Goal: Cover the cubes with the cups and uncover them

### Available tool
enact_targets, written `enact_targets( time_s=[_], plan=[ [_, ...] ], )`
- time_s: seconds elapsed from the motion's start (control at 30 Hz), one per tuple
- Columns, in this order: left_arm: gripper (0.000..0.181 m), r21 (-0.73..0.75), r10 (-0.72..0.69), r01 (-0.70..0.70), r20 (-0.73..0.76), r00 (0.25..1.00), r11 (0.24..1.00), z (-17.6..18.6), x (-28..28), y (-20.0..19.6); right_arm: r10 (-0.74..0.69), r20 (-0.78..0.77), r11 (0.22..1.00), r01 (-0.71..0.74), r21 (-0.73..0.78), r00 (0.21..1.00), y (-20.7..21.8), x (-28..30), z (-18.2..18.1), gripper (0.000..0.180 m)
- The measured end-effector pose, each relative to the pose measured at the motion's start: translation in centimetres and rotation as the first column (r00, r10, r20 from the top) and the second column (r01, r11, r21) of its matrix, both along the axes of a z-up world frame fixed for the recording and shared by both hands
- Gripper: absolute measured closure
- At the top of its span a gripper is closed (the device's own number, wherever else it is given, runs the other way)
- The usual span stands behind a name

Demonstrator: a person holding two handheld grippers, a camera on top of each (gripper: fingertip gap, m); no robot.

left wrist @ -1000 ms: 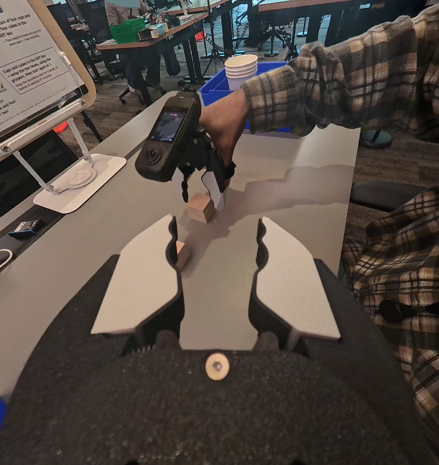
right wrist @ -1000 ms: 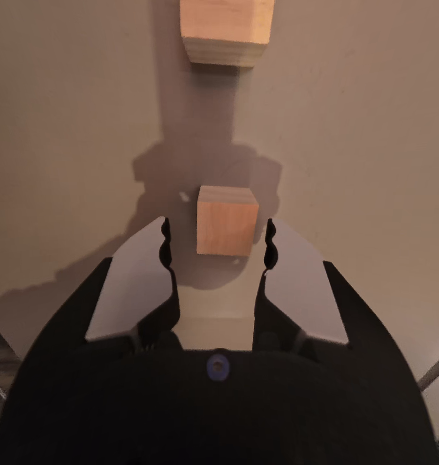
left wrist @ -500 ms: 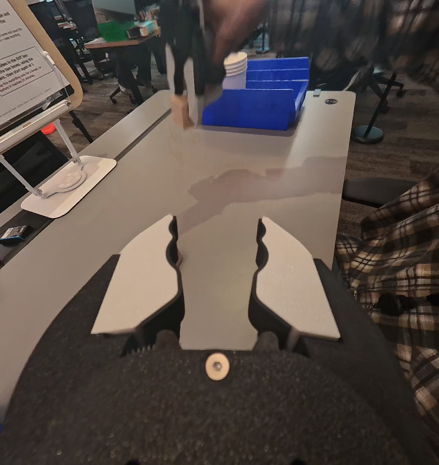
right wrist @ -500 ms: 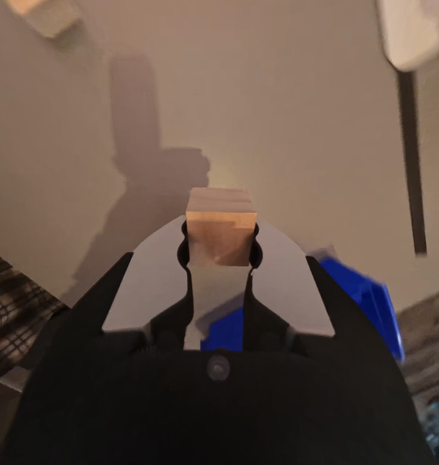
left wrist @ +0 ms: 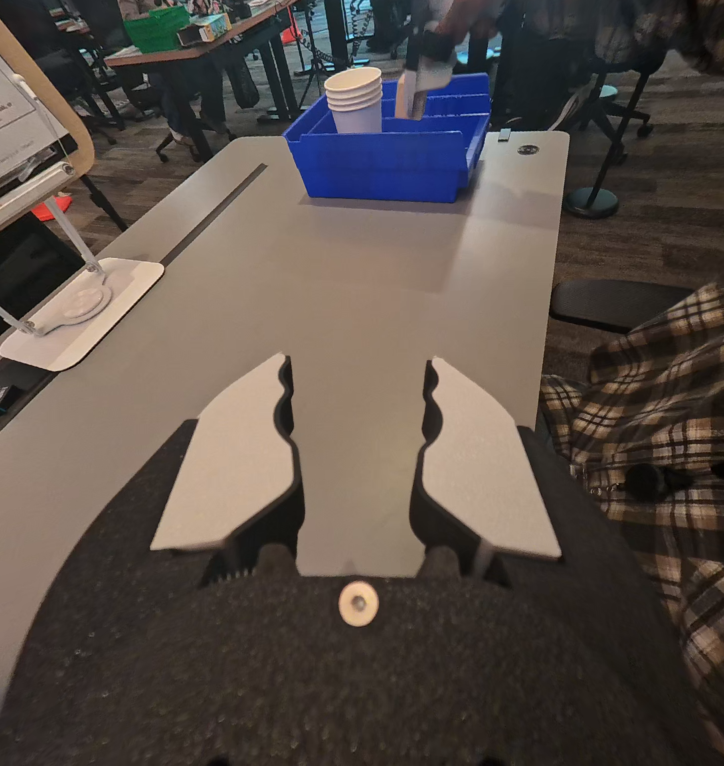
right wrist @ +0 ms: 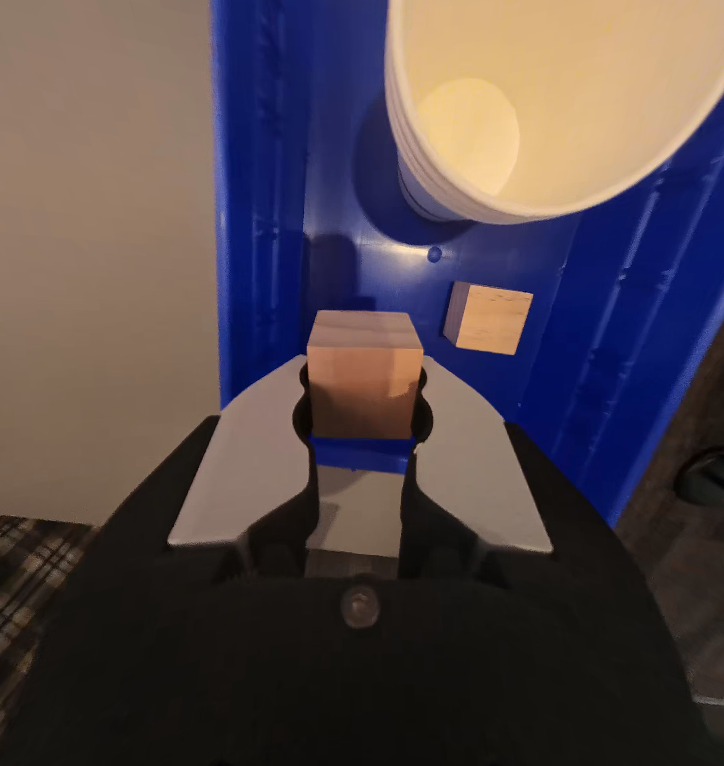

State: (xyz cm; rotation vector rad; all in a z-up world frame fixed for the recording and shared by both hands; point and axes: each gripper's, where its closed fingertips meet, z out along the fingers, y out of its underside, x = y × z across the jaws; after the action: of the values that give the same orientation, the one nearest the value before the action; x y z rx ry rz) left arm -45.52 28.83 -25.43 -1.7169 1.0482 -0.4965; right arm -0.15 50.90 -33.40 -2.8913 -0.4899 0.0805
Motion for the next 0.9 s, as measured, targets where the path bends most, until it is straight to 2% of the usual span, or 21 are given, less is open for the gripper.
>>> enact_targets(
  time_s=[0.13,0.33,0.9],
  plan=[
    [0.121,-0.004,-0.001,0.001,-0.010,1.000,1.000,-0.3,0.3,0.1,-0.047,-0.030,0.999,0.046,-0.015,0.998,0.9,0.1,-3.0,0.134],
    [0.121,-0.021,-0.006,0.006,-0.011,1.000,1.000,-0.8,0.6,0.3,-0.068,0.014,0.997,0.069,-0.042,0.998,1.4,0.5,-5.9,0.134],
    [0.121,-0.025,-0.012,0.011,-0.014,1.000,1.000,-0.9,0.5,0.2,-0.114,0.014,0.993,0.114,-0.036,0.993,2.5,0.7,-9.4,0.135]
  ],
)
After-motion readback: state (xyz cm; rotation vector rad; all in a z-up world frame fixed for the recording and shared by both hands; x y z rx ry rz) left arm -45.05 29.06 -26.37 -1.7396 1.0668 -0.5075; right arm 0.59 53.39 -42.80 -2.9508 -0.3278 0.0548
